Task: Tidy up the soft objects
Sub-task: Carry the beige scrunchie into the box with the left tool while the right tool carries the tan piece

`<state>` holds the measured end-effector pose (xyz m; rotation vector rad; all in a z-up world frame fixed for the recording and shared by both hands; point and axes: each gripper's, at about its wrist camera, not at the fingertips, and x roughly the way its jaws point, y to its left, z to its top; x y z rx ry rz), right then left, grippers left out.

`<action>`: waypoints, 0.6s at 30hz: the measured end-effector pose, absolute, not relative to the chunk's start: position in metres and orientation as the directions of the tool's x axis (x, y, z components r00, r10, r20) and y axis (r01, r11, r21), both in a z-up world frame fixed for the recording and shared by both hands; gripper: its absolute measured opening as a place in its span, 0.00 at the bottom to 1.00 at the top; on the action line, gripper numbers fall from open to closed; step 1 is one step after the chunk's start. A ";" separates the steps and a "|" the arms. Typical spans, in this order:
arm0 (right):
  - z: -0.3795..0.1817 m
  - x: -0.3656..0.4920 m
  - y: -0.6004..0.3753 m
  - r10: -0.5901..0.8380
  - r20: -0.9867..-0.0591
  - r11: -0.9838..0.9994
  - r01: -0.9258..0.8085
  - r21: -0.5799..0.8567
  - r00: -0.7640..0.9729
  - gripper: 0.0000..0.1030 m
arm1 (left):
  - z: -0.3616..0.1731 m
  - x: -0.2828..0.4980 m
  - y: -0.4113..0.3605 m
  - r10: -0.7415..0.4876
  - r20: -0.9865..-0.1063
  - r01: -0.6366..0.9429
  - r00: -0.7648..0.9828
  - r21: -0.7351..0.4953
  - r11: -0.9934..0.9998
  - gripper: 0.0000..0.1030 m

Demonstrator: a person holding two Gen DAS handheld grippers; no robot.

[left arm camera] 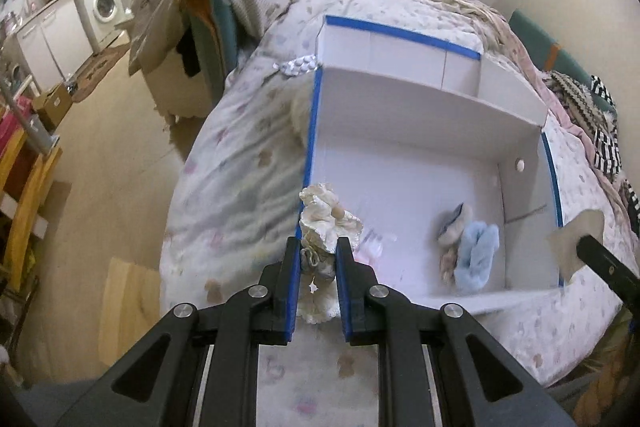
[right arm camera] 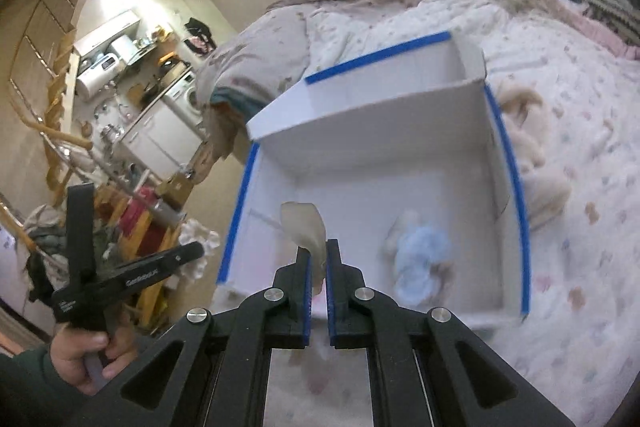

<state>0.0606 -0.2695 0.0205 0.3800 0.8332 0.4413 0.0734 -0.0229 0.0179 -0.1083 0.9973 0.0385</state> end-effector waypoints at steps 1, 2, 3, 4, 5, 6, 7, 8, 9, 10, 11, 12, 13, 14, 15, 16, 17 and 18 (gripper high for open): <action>0.020 0.065 -0.272 0.504 -0.622 0.851 -0.220 0.477 0.600 0.07 | 0.018 0.080 -0.026 -0.020 -0.837 -0.077 0.547 -0.074 0.994 0.15; 0.018 0.074 -0.274 0.488 -0.627 0.860 -0.213 0.464 0.607 0.07 | 0.018 0.086 -0.028 -0.022 -0.835 -0.073 0.549 -0.074 0.995 0.15; 0.017 0.083 -0.275 0.473 -0.636 0.869 -0.204 0.450 0.610 0.07 | 0.017 0.094 -0.032 -0.023 -0.835 -0.068 0.550 -0.072 0.995 0.15; 0.014 0.089 -0.275 0.464 -0.642 0.874 -0.198 0.444 0.610 0.07 | 0.015 0.100 -0.034 -0.024 -0.834 -0.066 0.551 -0.072 0.995 0.15; 0.011 0.096 -0.275 0.454 -0.648 0.880 -0.192 0.435 0.611 0.07 | 0.013 0.107 -0.037 -0.021 -0.836 -0.065 0.549 -0.068 0.996 0.15; 0.008 0.103 -0.276 0.436 -0.657 0.890 -0.185 0.417 0.615 0.07 | 0.009 0.114 -0.039 -0.019 -0.843 -0.063 0.537 -0.063 0.996 0.15; 0.004 0.110 -0.277 0.420 -0.668 0.898 -0.178 0.401 0.615 0.07 | 0.006 0.121 -0.040 -0.024 -0.851 -0.064 0.525 -0.067 0.996 0.15; 0.000 0.116 -0.277 0.403 -0.679 0.908 -0.174 0.382 0.613 0.07 | 0.003 0.127 -0.040 -0.029 -0.855 -0.067 0.519 -0.074 0.995 0.15; -0.004 0.121 -0.277 0.391 -0.686 0.914 -0.172 0.367 0.613 0.07 | 0.000 0.131 -0.040 -0.027 -0.855 -0.069 0.518 -0.074 0.995 0.15; -0.007 0.124 -0.279 0.389 -0.689 0.915 -0.168 0.367 0.611 0.07 | -0.002 0.134 -0.039 -0.025 -0.852 -0.070 0.522 -0.072 0.995 0.15; -0.012 0.127 -0.281 0.388 -0.694 0.915 -0.162 0.370 0.606 0.07 | -0.004 0.137 -0.040 -0.021 -0.849 -0.068 0.528 -0.067 0.995 0.15; -0.016 0.130 -0.282 0.384 -0.700 0.916 -0.153 0.371 0.602 0.07 | -0.007 0.141 -0.040 -0.017 -0.849 -0.060 0.528 -0.058 0.997 0.15; -0.019 0.132 -0.283 0.380 -0.706 0.917 -0.143 0.372 0.598 0.07 | -0.012 0.144 -0.041 -0.015 -0.853 -0.058 0.522 -0.053 0.997 0.15; -0.021 0.134 -0.282 0.376 -0.711 0.918 -0.135 0.372 0.595 0.07 | -0.017 0.146 -0.041 -0.021 -0.859 -0.059 0.512 -0.060 0.996 0.15; -0.024 0.136 -0.282 0.374 -0.715 0.918 -0.127 0.375 0.591 0.07 | -0.022 0.149 -0.041 -0.032 -0.866 -0.059 0.499 -0.071 0.996 0.15; -0.027 0.136 -0.282 0.367 -0.722 0.921 -0.120 0.371 0.586 0.07 | -0.025 0.151 -0.042 -0.039 -0.871 -0.059 0.490 -0.078 0.995 0.15; -0.029 0.137 -0.281 0.357 -0.730 0.925 -0.113 0.362 0.583 0.07 | -0.028 0.152 -0.043 -0.044 -0.873 -0.056 0.486 -0.081 0.995 0.15; -0.031 0.138 -0.281 0.352 -0.735 0.927 -0.107 0.360 0.580 0.07 | -0.031 0.152 -0.046 -0.044 -0.873 -0.049 0.485 -0.077 0.996 0.15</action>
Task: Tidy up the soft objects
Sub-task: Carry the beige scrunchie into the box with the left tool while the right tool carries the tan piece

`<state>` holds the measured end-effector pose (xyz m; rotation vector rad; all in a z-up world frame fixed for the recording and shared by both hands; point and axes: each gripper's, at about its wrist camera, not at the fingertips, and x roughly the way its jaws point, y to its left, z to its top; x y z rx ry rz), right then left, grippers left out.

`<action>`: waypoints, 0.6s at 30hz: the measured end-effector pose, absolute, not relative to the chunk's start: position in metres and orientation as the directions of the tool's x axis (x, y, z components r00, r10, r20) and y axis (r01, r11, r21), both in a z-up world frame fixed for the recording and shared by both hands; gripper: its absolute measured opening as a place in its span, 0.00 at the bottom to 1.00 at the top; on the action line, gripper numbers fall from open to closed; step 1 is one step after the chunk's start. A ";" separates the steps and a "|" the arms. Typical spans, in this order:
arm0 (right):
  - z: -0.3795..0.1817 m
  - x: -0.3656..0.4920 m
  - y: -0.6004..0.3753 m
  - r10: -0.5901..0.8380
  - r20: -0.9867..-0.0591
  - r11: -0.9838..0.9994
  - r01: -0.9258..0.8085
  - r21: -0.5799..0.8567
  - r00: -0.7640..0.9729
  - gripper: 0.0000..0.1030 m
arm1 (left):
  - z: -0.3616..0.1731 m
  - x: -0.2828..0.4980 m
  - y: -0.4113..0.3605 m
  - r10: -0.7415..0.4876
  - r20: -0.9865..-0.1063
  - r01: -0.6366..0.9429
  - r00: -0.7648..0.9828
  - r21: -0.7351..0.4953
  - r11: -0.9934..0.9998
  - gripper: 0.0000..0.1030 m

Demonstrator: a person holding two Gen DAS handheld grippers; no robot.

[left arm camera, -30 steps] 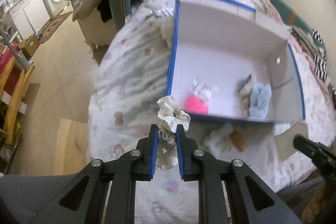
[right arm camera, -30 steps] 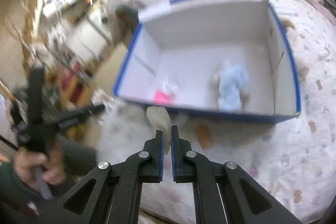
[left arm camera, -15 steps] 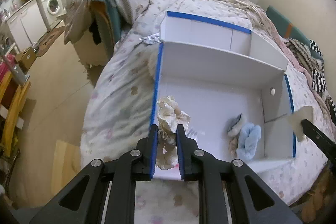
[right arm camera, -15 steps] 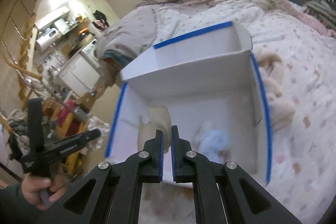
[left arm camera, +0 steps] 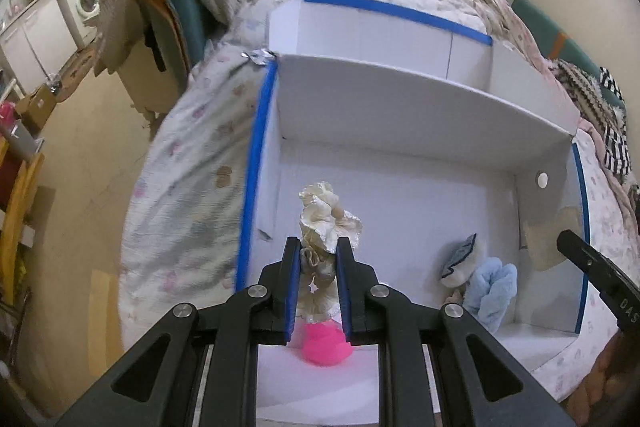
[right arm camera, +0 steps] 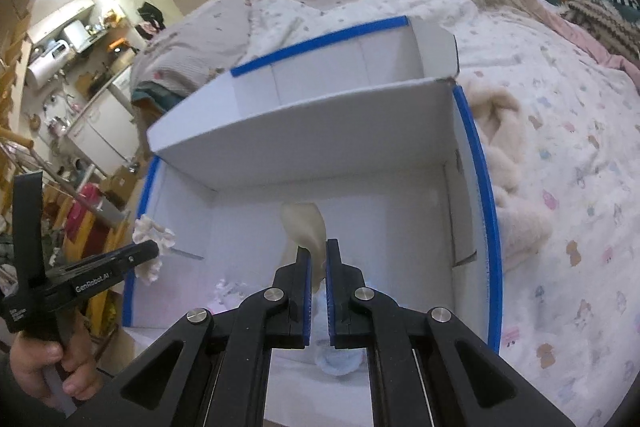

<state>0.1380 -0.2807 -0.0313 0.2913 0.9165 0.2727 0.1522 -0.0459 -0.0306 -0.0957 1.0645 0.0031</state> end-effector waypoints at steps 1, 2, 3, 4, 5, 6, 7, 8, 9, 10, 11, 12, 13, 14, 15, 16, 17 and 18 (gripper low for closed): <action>-0.033 0.140 -0.281 0.351 -0.739 0.927 -0.100 0.362 0.575 0.07 | -0.033 0.152 -0.050 -0.039 -0.873 -0.040 0.485 -0.067 0.997 0.15; -0.035 0.140 -0.281 0.351 -0.742 0.926 -0.093 0.366 0.571 0.07 | -0.035 0.152 -0.053 -0.042 -0.873 -0.030 0.485 -0.064 0.997 0.15; -0.037 0.140 -0.281 0.349 -0.746 0.927 -0.089 0.365 0.567 0.07 | -0.037 0.153 -0.057 -0.047 -0.873 -0.019 0.485 -0.064 0.998 0.15; -0.038 0.140 -0.280 0.343 -0.752 0.929 -0.086 0.359 0.563 0.07 | -0.037 0.152 -0.058 -0.049 -0.873 -0.011 0.486 -0.062 0.998 0.15; -0.040 0.140 -0.279 0.336 -0.760 0.932 -0.083 0.352 0.557 0.07 | -0.039 0.152 -0.061 -0.049 -0.872 -0.001 0.487 -0.057 0.998 0.15; -0.043 0.140 -0.278 0.331 -0.766 0.935 -0.081 0.346 0.550 0.07 | -0.040 0.151 -0.064 -0.049 -0.872 0.007 0.487 -0.052 0.999 0.15; -0.045 0.141 -0.277 0.325 -0.773 0.938 -0.081 0.337 0.544 0.07 | -0.042 0.151 -0.066 -0.048 -0.873 0.017 0.485 -0.045 0.999 0.15; -0.047 0.141 -0.276 0.315 -0.782 0.943 -0.081 0.324 0.537 0.07 | -0.044 0.151 -0.068 -0.046 -0.874 0.022 0.484 -0.040 0.999 0.15; -0.049 0.141 -0.274 0.306 -0.791 0.947 -0.080 0.312 0.530 0.07 | -0.048 0.152 -0.070 -0.044 -0.876 0.027 0.481 -0.036 0.999 0.15; -0.051 0.141 -0.274 0.299 -0.798 0.949 -0.078 0.304 0.523 0.07 | -0.051 0.152 -0.071 -0.043 -0.879 0.030 0.475 -0.032 0.999 0.15; -0.053 0.142 -0.273 0.293 -0.805 0.952 -0.075 0.298 0.516 0.07 | -0.054 0.153 -0.072 -0.041 -0.882 0.031 0.470 -0.030 0.999 0.15; -0.055 0.142 -0.273 0.287 -0.811 0.954 -0.072 0.292 0.509 0.07 | -0.056 0.153 -0.072 -0.040 -0.885 0.031 0.464 -0.030 0.999 0.16; -0.057 0.143 -0.273 0.280 -0.817 0.956 -0.069 0.285 0.504 0.08 | -0.060 0.154 -0.073 -0.039 -0.888 0.032 0.458 -0.027 0.999 0.16; -0.060 0.143 -0.274 0.275 -0.822 0.958 -0.067 0.279 0.499 0.08 | -0.062 0.154 -0.074 -0.035 -0.891 0.033 0.453 -0.022 0.999 0.16; -0.062 0.144 -0.274 0.267 -0.829 0.960 -0.065 0.271 0.492 0.08 | -0.065 0.154 -0.075 -0.030 -0.892 0.037 0.451 -0.015 0.999 0.16; -0.064 0.145 -0.274 0.262 -0.835 0.962 -0.062 0.266 0.485 0.08 | -0.066 0.153 -0.075 -0.027 -0.893 0.041 0.449 -0.010 0.999 0.16; -0.066 0.145 -0.275 0.260 -0.840 0.962 -0.057 0.266 0.476 0.08 | -0.068 0.153 -0.076 -0.023 -0.895 0.045 0.445 -0.004 0.999 0.16; -0.068 0.144 -0.275 0.258 -0.843 0.963 -0.052 0.266 0.471 0.08 | -0.070 0.153 -0.077 -0.024 -0.896 0.046 0.443 -0.004 0.999 0.17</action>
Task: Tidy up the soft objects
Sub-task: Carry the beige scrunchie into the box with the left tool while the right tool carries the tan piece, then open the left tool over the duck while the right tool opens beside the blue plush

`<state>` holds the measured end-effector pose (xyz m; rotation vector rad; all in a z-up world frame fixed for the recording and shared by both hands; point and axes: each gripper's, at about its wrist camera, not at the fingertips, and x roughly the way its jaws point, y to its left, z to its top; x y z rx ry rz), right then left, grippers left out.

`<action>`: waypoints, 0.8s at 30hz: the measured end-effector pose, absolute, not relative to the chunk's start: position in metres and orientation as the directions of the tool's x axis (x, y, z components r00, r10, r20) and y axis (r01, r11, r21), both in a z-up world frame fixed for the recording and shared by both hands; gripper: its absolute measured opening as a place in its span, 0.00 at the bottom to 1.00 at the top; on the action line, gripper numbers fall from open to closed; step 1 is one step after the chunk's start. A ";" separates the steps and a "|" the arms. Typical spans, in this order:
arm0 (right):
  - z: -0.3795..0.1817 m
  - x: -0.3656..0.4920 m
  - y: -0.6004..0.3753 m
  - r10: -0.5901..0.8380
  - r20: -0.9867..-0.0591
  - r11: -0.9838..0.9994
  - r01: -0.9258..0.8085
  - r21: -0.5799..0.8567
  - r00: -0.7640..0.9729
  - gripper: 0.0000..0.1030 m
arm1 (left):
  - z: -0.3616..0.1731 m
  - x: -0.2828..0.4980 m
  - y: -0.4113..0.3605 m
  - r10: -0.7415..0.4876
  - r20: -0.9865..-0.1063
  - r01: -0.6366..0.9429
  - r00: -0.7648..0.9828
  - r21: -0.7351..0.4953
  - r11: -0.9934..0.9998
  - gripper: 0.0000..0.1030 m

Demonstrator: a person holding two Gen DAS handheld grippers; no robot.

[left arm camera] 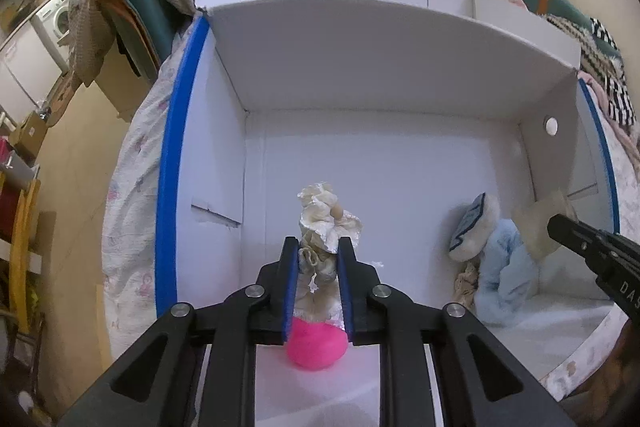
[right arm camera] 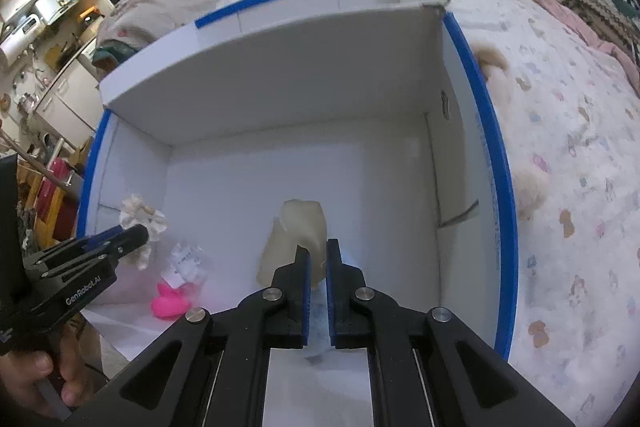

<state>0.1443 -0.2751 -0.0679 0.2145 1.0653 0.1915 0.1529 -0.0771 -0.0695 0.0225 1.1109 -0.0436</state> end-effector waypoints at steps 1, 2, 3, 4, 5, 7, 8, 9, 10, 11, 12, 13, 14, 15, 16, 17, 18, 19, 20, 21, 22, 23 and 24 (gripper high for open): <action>-0.069 0.144 -0.275 0.257 -0.846 0.963 -0.050 0.265 0.467 0.08 | -0.070 0.152 -0.077 -0.022 -0.896 0.045 0.443 -0.002 0.999 0.17; -0.070 0.144 -0.276 0.256 -0.848 0.963 -0.049 0.264 0.465 0.08 | -0.070 0.152 -0.077 -0.020 -0.895 0.043 0.446 0.000 0.999 0.17; -0.070 0.145 -0.276 0.253 -0.848 0.964 -0.047 0.261 0.465 0.08 | -0.070 0.151 -0.077 -0.016 -0.892 0.040 0.452 0.003 0.999 0.20; -0.069 0.145 -0.276 0.247 -0.850 0.966 -0.045 0.256 0.465 0.08 | -0.070 0.151 -0.076 -0.008 -0.891 0.037 0.454 0.010 0.999 0.21; -0.069 0.145 -0.276 0.243 -0.851 0.967 -0.043 0.252 0.465 0.09 | -0.070 0.151 -0.077 -0.003 -0.891 0.036 0.454 0.014 0.999 0.23; -0.069 0.145 -0.276 0.239 -0.853 0.968 -0.041 0.249 0.463 0.09 | -0.071 0.152 -0.077 0.005 -0.892 0.032 0.452 0.022 0.999 0.26; -0.069 0.145 -0.276 0.237 -0.854 0.968 -0.039 0.248 0.463 0.09 | -0.071 0.151 -0.077 0.014 -0.892 0.026 0.452 0.029 0.999 0.28; -0.069 0.145 -0.276 0.238 -0.854 0.968 -0.038 0.249 0.462 0.09 | -0.072 0.152 -0.076 0.016 -0.892 0.024 0.452 0.030 0.999 0.29; -0.069 0.145 -0.277 0.240 -0.853 0.967 -0.037 0.252 0.463 0.10 | -0.072 0.152 -0.076 0.015 -0.893 0.024 0.450 0.029 0.999 0.29; -0.068 0.145 -0.277 0.244 -0.852 0.966 -0.036 0.256 0.464 0.11 | -0.072 0.152 -0.077 0.013 -0.894 0.026 0.447 0.028 0.999 0.30; -0.068 0.145 -0.278 0.244 -0.851 0.966 -0.036 0.258 0.464 0.12 | -0.072 0.152 -0.077 0.013 -0.895 0.028 0.446 0.029 0.999 0.31; -0.068 0.145 -0.278 0.246 -0.851 0.965 -0.036 0.259 0.465 0.14 | -0.071 0.151 -0.077 0.014 -0.895 0.029 0.446 0.030 0.999 0.32; -0.067 0.145 -0.278 0.250 -0.849 0.964 -0.037 0.264 0.466 0.16 | -0.071 0.151 -0.078 0.017 -0.893 0.029 0.450 0.034 0.999 0.36; -0.067 0.145 -0.278 0.255 -0.846 0.962 -0.039 0.269 0.468 0.19 | -0.070 0.151 -0.077 0.019 -0.891 0.029 0.453 0.036 0.999 0.44; -0.066 0.145 -0.277 0.259 -0.844 0.961 -0.042 0.272 0.470 0.20 | -0.068 0.150 -0.077 0.021 -0.889 0.026 0.457 0.037 0.999 0.49; -0.065 0.145 -0.277 0.261 -0.843 0.961 -0.044 0.273 0.470 0.22 | -0.067 0.149 -0.076 0.024 -0.886 0.019 0.463 0.037 0.999 0.56; -0.065 0.145 -0.276 0.259 -0.844 0.962 -0.045 0.270 0.469 0.25 | -0.066 0.149 -0.075 0.026 -0.883 0.012 0.469 0.036 0.999 0.58; -0.066 0.145 -0.275 0.255 -0.846 0.963 -0.045 0.266 0.469 0.28 | -0.065 0.148 -0.074 0.027 -0.881 0.010 0.473 0.036 0.999 0.58; -0.065 0.144 -0.275 0.253 -0.845 0.964 -0.045 0.264 0.471 0.43 | -0.065 0.148 -0.075 0.028 -0.882 0.014 0.470 0.039 0.999 0.58; -0.064 0.144 -0.275 0.255 -0.842 0.963 -0.045 0.267 0.476 0.69 | -0.066 0.148 -0.075 0.030 -0.884 0.017 0.466 0.043 0.999 0.58; -0.063 0.143 -0.274 0.267 -0.832 0.959 -0.049 0.279 0.486 0.74 | -0.066 0.148 -0.075 0.031 -0.885 0.019 0.464 0.045 0.999 0.58; -0.061 0.143 -0.274 0.278 -0.825 0.956 -0.056 0.289 0.492 0.74 | -0.066 0.147 -0.075 0.031 -0.885 0.020 0.464 0.045 0.999 0.58; -0.060 0.143 -0.273 0.274 -0.824 0.958 -0.060 0.282 0.495 0.74 | -0.066 0.147 -0.075 0.031 -0.884 0.020 0.466 0.046 0.999 0.58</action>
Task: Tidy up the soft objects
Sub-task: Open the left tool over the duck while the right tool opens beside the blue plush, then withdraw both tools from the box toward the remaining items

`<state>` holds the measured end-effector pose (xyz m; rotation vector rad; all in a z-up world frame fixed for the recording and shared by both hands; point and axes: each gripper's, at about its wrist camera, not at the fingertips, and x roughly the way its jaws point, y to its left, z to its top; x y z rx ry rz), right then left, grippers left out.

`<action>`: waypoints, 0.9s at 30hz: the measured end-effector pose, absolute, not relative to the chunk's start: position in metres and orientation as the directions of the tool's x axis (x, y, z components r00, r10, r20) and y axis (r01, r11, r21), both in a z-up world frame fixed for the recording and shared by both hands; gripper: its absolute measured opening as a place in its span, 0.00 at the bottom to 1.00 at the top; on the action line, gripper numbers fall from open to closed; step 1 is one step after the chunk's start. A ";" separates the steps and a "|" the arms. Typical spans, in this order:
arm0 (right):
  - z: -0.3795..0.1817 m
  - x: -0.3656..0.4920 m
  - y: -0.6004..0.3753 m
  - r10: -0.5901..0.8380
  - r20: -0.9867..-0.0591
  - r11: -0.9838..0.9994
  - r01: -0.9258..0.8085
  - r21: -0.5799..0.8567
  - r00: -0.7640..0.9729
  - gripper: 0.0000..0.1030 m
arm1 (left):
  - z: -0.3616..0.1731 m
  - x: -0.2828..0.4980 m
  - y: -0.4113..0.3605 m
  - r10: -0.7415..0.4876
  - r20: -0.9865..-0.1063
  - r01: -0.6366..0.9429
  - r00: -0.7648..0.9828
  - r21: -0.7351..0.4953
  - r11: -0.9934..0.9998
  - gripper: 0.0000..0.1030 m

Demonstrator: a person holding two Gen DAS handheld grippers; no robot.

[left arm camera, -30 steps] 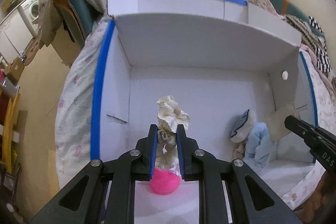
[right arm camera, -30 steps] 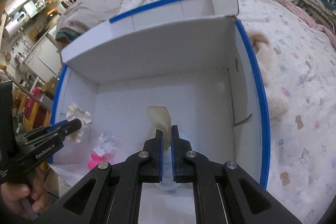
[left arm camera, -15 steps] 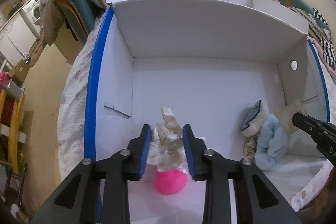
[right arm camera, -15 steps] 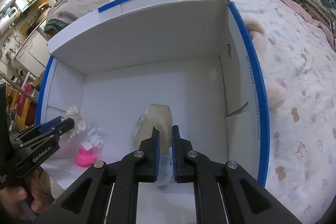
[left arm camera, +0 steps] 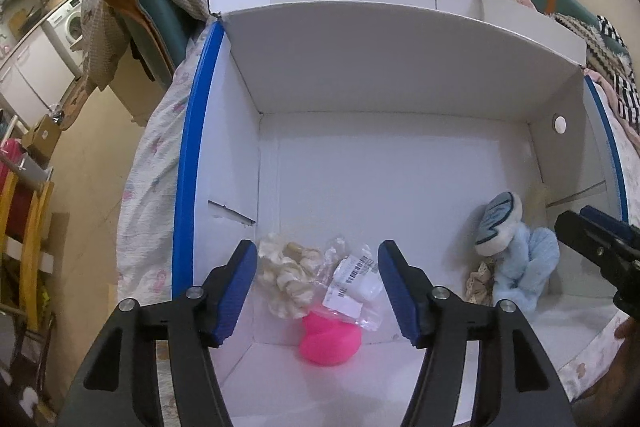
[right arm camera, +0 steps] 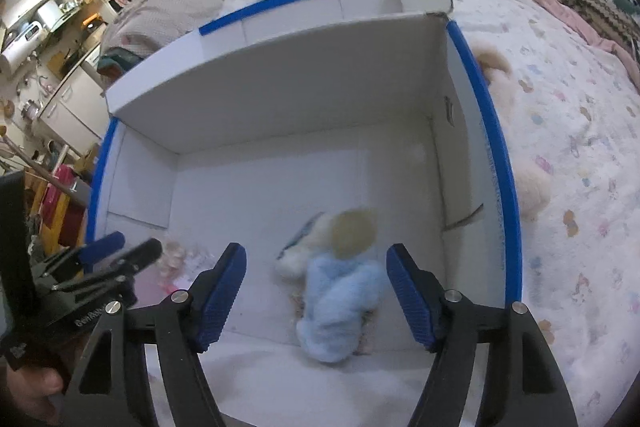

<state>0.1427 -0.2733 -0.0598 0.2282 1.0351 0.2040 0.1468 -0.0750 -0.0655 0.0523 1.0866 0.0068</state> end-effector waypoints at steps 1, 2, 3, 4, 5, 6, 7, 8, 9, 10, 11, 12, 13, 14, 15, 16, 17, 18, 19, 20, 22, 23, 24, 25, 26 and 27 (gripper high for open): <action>-0.059 0.142 -0.272 0.262 -0.827 0.962 -0.062 0.267 0.498 0.75 | -0.065 0.146 -0.075 0.035 -0.883 0.019 0.469 0.049 0.999 0.58; -0.059 0.142 -0.271 0.255 -0.828 0.964 -0.062 0.259 0.499 0.76 | -0.064 0.146 -0.075 0.037 -0.881 0.020 0.471 0.052 0.998 0.58; -0.060 0.143 -0.271 0.258 -0.828 0.963 -0.063 0.262 0.498 0.76 | -0.064 0.146 -0.075 0.039 -0.880 0.020 0.474 0.055 0.998 0.58; -0.060 0.143 -0.271 0.264 -0.828 0.961 -0.062 0.270 0.494 0.76 | -0.063 0.145 -0.075 0.041 -0.878 0.020 0.477 0.058 0.998 0.58; -0.061 0.143 -0.271 0.266 -0.829 0.960 -0.060 0.272 0.492 0.76 | -0.062 0.145 -0.075 0.043 -0.877 0.018 0.479 0.059 0.998 0.58; -0.061 0.143 -0.271 0.264 -0.830 0.961 -0.058 0.271 0.491 0.76 | -0.062 0.144 -0.074 0.043 -0.876 0.016 0.480 0.057 0.998 0.58; -0.061 0.143 -0.272 0.264 -0.830 0.961 -0.057 0.272 0.492 0.76 | -0.061 0.144 -0.074 0.042 -0.876 0.015 0.480 0.056 0.998 0.58; -0.062 0.143 -0.272 0.265 -0.830 0.960 -0.058 0.273 0.491 0.76 | -0.061 0.144 -0.074 0.042 -0.876 0.013 0.480 0.054 0.998 0.58; -0.062 0.143 -0.272 0.265 -0.829 0.960 -0.058 0.273 0.492 0.76 | -0.061 0.144 -0.074 0.041 -0.876 0.013 0.480 0.054 0.998 0.58; -0.062 0.142 -0.272 0.265 -0.829 0.960 -0.058 0.272 0.493 0.76 | -0.060 0.144 -0.073 0.041 -0.876 0.012 0.480 0.054 0.998 0.58; -0.062 0.143 -0.272 0.264 -0.829 0.961 -0.058 0.272 0.493 0.76 | -0.060 0.143 -0.073 0.042 -0.876 0.010 0.481 0.053 0.999 0.58; -0.062 0.143 -0.272 0.265 -0.829 0.960 -0.057 0.273 0.492 0.76 | -0.059 0.143 -0.072 0.042 -0.875 0.009 0.483 0.053 0.999 0.58; -0.062 0.143 -0.272 0.267 -0.830 0.960 -0.057 0.275 0.490 0.76 | -0.058 0.143 -0.072 0.042 -0.873 0.007 0.486 0.052 0.999 0.58; -0.061 0.143 -0.271 0.268 -0.830 0.959 -0.056 0.277 0.489 0.76 | -0.057 0.142 -0.072 0.042 -0.872 0.005 0.488 0.051 0.999 0.58; -0.061 0.143 -0.271 0.270 -0.830 0.959 -0.056 0.279 0.488 0.76 | -0.057 0.142 -0.072 0.040 -0.871 0.004 0.490 0.048 0.999 0.58; -0.061 0.142 -0.271 0.271 -0.829 0.958 -0.056 0.281 0.489 0.76 | -0.056 0.142 -0.071 0.039 -0.870 0.003 0.492 0.047 0.999 0.58; -0.060 0.142 -0.270 0.272 -0.828 0.958 -0.056 0.281 0.491 0.76 | -0.056 0.141 -0.072 0.039 -0.869 0.004 0.494 0.048 0.999 0.58; -0.059 0.141 -0.270 0.271 -0.827 0.958 -0.056 0.281 0.493 0.76 | -0.056 0.141 -0.072 0.042 -0.868 0.004 0.494 0.051 0.999 0.58; -0.059 0.140 -0.270 0.271 -0.826 0.958 -0.056 0.281 0.495 0.76 | -0.055 0.140 -0.072 0.046 -0.868 0.003 0.495 0.055 0.998 0.58; -0.059 0.139 -0.269 0.271 -0.825 0.958 -0.055 0.281 0.497 0.76 | -0.054 0.139 -0.072 0.048 -0.867 0.000 0.497 0.055 0.998 0.58; -0.058 0.136 -0.270 0.270 -0.821 0.957 -0.046 0.287 0.503 0.76 | -0.050 0.136 -0.071 0.042 -0.865 -0.007 0.501 0.045 0.999 0.58; -0.057 0.134 -0.269 0.274 -0.819 0.955 -0.042 0.293 0.505 0.76 | -0.047 0.134 -0.070 0.036 -0.861 -0.009 0.507 0.037 0.999 0.58; -0.056 0.131 -0.270 0.277 -0.817 0.953 -0.036 0.301 0.505 0.76 | -0.044 0.132 -0.069 0.034 -0.859 -0.010 0.511 0.034 0.999 0.58; -0.055 0.128 -0.271 0.284 -0.814 0.949 -0.030 0.313 0.507 0.76 | -0.039 0.129 -0.069 0.031 -0.853 -0.008 0.521 0.031 0.999 0.58; -0.053 0.124 -0.271 0.293 -0.809 0.945 -0.026 0.326 0.509 0.76 | -0.035 0.125 -0.068 0.031 -0.844 -0.006 0.535 0.032 0.999 0.58; -0.051 0.120 -0.272 0.300 -0.806 0.942 -0.023 0.336 0.511 0.76 | -0.031 0.121 -0.067 0.036 -0.837 -0.007 0.546 0.039 0.999 0.58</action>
